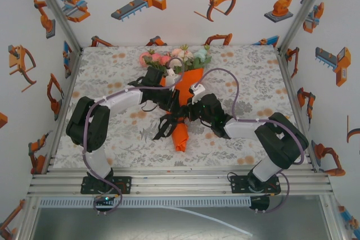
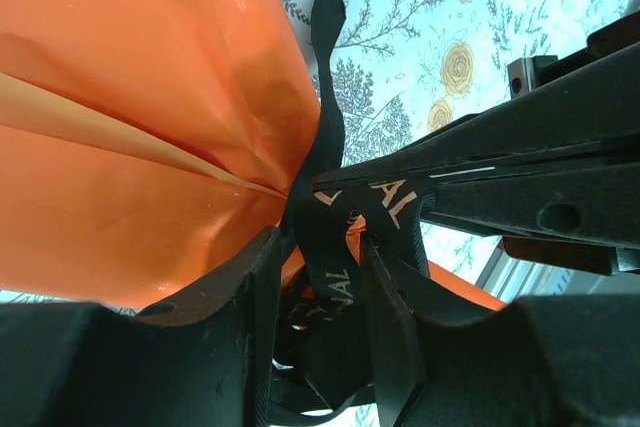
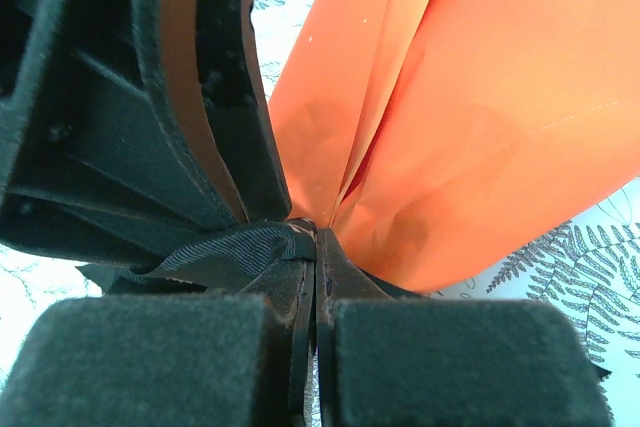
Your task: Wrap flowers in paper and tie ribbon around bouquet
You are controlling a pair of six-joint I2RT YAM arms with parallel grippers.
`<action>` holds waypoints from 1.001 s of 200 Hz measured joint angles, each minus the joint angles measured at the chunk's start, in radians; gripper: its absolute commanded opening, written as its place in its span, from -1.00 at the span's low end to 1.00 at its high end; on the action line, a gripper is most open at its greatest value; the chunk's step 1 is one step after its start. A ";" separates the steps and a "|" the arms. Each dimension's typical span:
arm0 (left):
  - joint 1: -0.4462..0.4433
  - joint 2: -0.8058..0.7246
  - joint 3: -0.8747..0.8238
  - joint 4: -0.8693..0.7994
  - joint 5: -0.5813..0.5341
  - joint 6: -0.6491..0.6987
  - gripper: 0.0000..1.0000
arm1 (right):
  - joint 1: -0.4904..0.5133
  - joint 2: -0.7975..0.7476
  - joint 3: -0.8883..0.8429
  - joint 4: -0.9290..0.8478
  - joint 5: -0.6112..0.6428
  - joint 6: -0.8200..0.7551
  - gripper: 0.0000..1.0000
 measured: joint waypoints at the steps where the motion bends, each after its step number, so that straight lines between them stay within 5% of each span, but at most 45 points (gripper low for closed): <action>1: 0.000 0.001 0.000 0.000 0.000 0.000 -0.23 | 0.000 0.000 0.000 0.000 0.000 0.000 -1.00; 16: -0.005 0.012 0.008 -0.004 -0.001 0.000 -0.32 | 0.000 0.000 0.000 0.000 0.000 0.000 -1.00; 33: -0.009 0.018 0.014 -0.005 -0.022 0.000 -0.72 | 0.000 0.000 0.000 0.000 -0.002 0.000 -0.99; 47: -0.011 0.018 0.017 -0.004 -0.058 0.000 -1.00 | 0.000 0.000 0.000 0.001 -0.012 0.000 -0.72; 87: -0.010 -0.003 0.016 0.022 -0.156 -0.004 -1.00 | 0.000 -0.013 -0.027 0.016 -0.071 0.003 0.11; 150: -0.026 -0.072 -0.018 0.116 -0.270 -0.008 -1.00 | -0.145 -0.209 0.009 -0.176 -0.217 0.099 0.11; 200: -0.056 -0.083 -0.053 0.190 -0.285 -0.019 -1.00 | -0.186 -0.098 0.223 -0.275 -0.260 0.220 0.11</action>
